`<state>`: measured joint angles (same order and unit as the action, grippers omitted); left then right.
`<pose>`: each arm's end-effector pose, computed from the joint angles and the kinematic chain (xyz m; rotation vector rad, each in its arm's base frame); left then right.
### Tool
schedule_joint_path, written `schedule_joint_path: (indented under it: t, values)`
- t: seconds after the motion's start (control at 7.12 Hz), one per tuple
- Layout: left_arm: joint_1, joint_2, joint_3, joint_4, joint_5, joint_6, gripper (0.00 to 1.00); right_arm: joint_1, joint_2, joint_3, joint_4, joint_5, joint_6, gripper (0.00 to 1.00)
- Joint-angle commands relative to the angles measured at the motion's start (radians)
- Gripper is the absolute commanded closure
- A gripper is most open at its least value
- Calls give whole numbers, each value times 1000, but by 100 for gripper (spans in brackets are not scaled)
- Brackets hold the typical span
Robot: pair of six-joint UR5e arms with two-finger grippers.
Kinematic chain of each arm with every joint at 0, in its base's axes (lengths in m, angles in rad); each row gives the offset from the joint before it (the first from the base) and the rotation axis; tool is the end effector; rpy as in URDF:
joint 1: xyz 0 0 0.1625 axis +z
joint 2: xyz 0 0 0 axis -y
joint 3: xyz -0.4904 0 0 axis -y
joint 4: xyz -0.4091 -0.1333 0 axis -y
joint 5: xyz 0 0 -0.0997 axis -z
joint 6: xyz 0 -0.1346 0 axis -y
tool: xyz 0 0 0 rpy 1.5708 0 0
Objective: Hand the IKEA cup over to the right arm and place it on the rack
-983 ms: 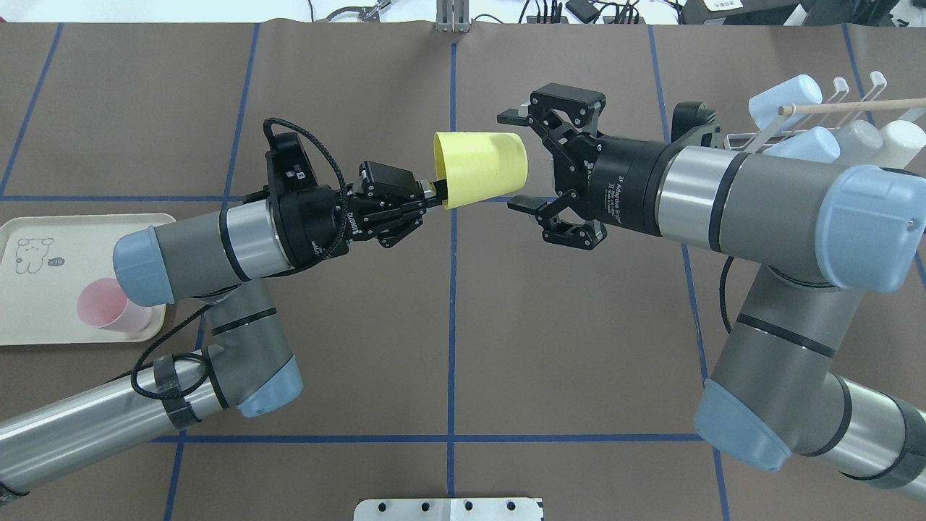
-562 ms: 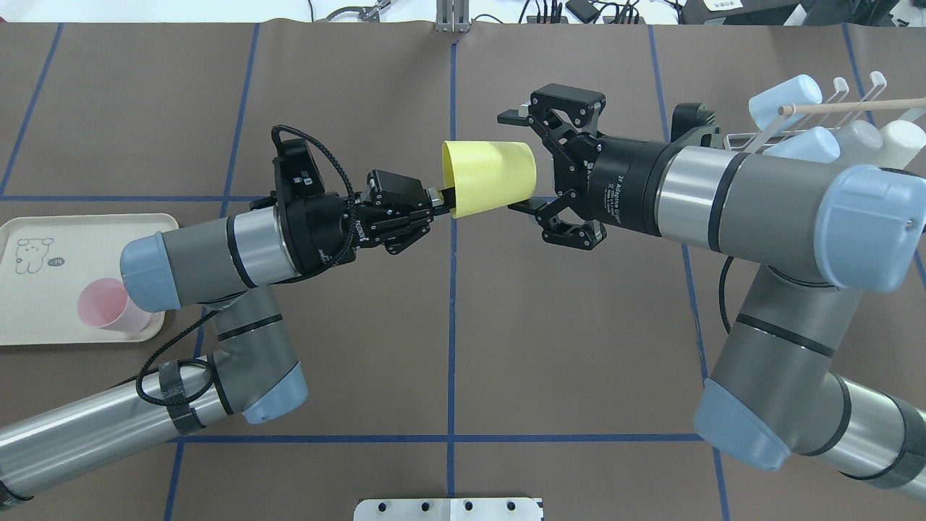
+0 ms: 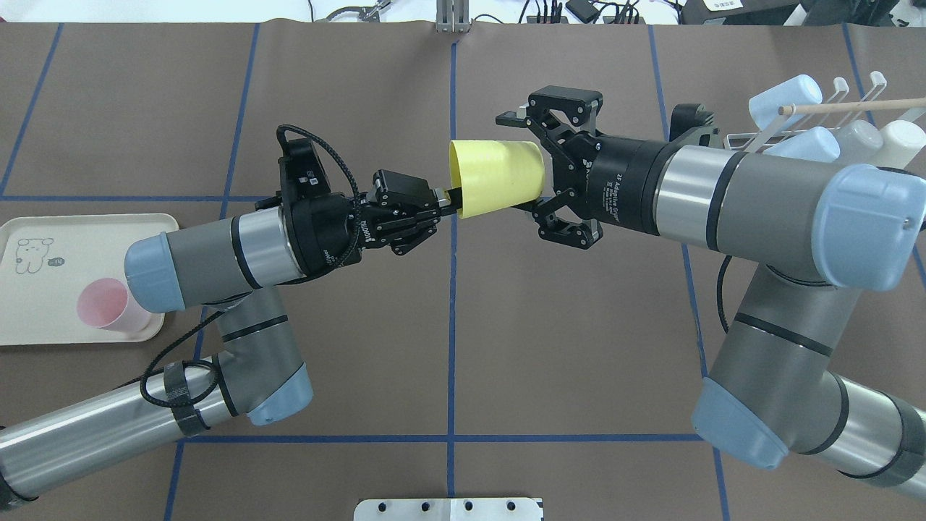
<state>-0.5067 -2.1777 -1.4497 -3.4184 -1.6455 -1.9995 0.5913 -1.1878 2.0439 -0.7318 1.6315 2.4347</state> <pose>0.5257 -0.4327 0.2095 0.0544 2.3613 -0.3765 -0.4054 -0.4229 0.1928 -0.2932 -1.7816 1.0189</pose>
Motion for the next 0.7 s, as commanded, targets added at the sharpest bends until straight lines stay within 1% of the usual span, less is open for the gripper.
schedule_joint_path:
  t: [0.0, 0.14, 0.28, 0.42, 0.56]
  values:
    - [0, 1, -1, -1, -4, 2, 94, 1, 2, 2, 3, 1, 14, 100]
    - [0, 1, -1, 2, -4, 2, 46, 1, 4, 2, 3, -1, 14, 100]
    - [0, -1, -6, 23, -2, 4, 1, 1, 10, 2, 3, -1, 14, 100]
    - [-9, 6, -11, 33, -2, 5, 0, 19, 11, 2, 3, 1, 14, 100]
    - [-19, 7, -12, 36, -2, 60, 0, 42, 10, -1, 2, 5, 7, 100]
